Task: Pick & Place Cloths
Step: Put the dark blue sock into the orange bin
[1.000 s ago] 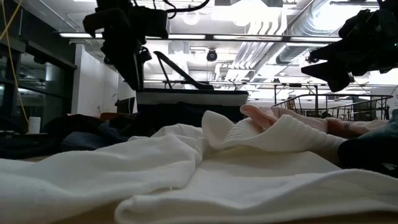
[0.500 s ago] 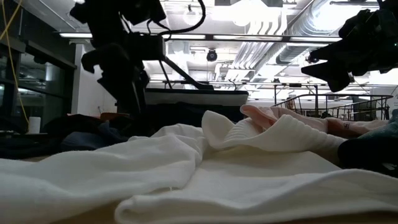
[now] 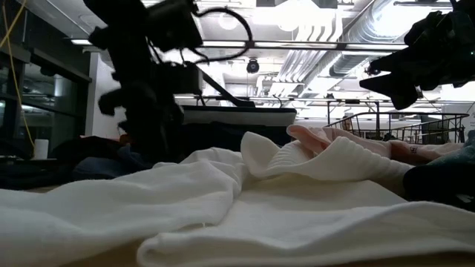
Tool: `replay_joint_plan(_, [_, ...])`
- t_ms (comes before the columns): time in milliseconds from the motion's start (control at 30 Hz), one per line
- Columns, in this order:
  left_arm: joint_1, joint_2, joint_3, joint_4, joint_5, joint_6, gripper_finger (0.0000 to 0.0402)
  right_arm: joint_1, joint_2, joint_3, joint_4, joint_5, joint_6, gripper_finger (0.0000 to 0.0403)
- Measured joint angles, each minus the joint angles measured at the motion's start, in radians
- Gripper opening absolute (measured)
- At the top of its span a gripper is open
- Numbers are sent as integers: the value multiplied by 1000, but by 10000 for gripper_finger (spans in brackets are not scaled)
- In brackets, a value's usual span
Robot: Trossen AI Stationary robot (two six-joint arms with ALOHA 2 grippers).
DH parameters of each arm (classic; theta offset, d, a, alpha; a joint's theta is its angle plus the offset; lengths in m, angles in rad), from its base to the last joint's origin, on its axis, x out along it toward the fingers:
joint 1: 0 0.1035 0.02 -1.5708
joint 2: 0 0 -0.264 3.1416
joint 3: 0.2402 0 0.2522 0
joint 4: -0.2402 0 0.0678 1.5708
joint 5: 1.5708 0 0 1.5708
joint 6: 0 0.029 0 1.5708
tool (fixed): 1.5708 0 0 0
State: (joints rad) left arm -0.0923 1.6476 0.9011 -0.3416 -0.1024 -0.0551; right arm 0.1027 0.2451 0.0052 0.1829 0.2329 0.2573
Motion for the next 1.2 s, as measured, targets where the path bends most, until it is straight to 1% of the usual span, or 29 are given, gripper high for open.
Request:
replay_joint_plan(333, [1, 100, 5, 20, 4, -2, 244, 0, 0, 0, 0, 0, 0, 259])
replay_joint_plan(433, [1, 114, 5, 20, 6, -9, 234, 0, 0, 0, 0, 0, 0, 259])
replay_joint_plan(533, [1, 116, 5, 17, 14, -29, 207, 0, 0, 0, 0, 0, 0, 259])
replay_joint_plan(633, [1, 116, 5, 13, 14, -32, 168, 0, 0, 0, 0, 0, 0, 259])
replay_joint_plan(833, [1, 118, 4, 5, 6, -55, 71, 0, 0, 0, 0, 0, 0, 259])
replay_joint_plan(900, [2, 118, 4, 2, 16, -55, 32, 0, 0, 0, 0, 0, 0, 259])
replay_joint_plan(933, [2, 114, 4, -2, 29, -55, 19, 0, 0, 0, 0, 0, 0, 259])
replay_joint_plan(1000, [4, 93, 8, -32, 82, -60, 14, 0, 0, 0, 0, 0, 0, 259])
replay_joint_plan(1100, [-2, 53, 50, -120, 148, -80, 14, 0, 0, 0, 0, 0, 0, 259])
replay_joint_plan(1200, [-3, 5, 118, -282, 151, -114, 7, 0, 0, 0, 0, 0, 0, 259])
